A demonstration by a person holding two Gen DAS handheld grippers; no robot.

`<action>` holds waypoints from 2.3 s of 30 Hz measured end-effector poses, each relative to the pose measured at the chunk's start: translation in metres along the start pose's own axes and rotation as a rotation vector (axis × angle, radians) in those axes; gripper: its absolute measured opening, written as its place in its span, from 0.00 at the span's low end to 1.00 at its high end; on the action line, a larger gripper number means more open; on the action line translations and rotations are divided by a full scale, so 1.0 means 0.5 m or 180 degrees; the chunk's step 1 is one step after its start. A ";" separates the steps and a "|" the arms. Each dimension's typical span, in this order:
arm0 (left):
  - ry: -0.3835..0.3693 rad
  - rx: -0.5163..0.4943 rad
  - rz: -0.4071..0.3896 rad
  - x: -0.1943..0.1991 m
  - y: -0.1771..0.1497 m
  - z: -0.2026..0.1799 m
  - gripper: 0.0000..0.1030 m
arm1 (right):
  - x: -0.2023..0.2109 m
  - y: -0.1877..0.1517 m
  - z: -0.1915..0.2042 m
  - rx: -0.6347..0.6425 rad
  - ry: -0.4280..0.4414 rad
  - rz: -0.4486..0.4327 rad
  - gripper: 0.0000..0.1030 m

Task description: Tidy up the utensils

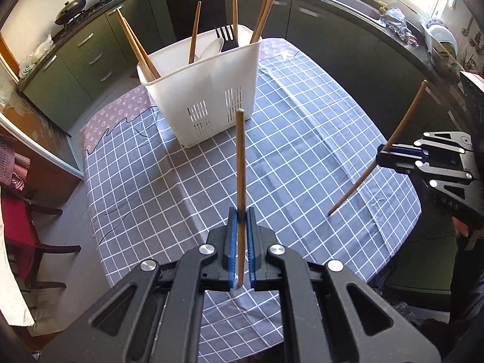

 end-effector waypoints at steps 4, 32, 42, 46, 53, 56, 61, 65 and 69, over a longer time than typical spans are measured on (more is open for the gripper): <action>0.0008 -0.0005 -0.0052 0.014 -0.013 0.002 0.06 | 0.000 0.000 0.005 0.0014 -0.0016 -0.0004 0.07; -0.0060 0.0057 -0.0160 0.046 -0.036 0.027 0.06 | -0.020 0.022 0.020 -0.0014 0.0061 0.0088 0.04; -0.0114 0.0017 -0.0208 0.054 -0.044 0.025 0.06 | -0.264 0.108 -0.175 -0.0817 -0.0450 0.0910 0.13; -0.0148 -0.0001 -0.0219 0.057 -0.048 0.032 0.06 | -0.321 0.122 -0.209 -0.1014 -0.0518 0.1022 0.13; -0.0208 -0.0026 -0.0258 0.058 -0.051 0.038 0.06 | -0.348 0.138 -0.205 -0.0947 -0.0772 0.1121 0.09; -0.0231 -0.0034 -0.0273 0.059 -0.052 0.039 0.06 | -0.344 0.138 -0.202 -0.0923 -0.0794 0.1082 0.06; -0.0240 -0.0023 -0.0277 0.061 -0.054 0.040 0.06 | -0.258 0.128 -0.186 -0.0900 -0.0577 0.0732 0.06; -0.0243 -0.0011 -0.0296 0.068 -0.057 0.040 0.06 | -0.133 0.106 -0.146 -0.0784 -0.0319 0.0282 0.06; -0.0217 0.0001 -0.0314 0.078 -0.060 0.044 0.06 | -0.041 0.069 -0.089 -0.0588 -0.0112 -0.0015 0.06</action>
Point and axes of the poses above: each gripper's, at about its wrist camera, not at the fingertips, and x roughly against the way its jaws point, z to its left, y to its top, the point moved 4 cm from there along -x, roughly the way its jaws point, and after that the axes turned 1 degree about x, right-handed, at the moved point
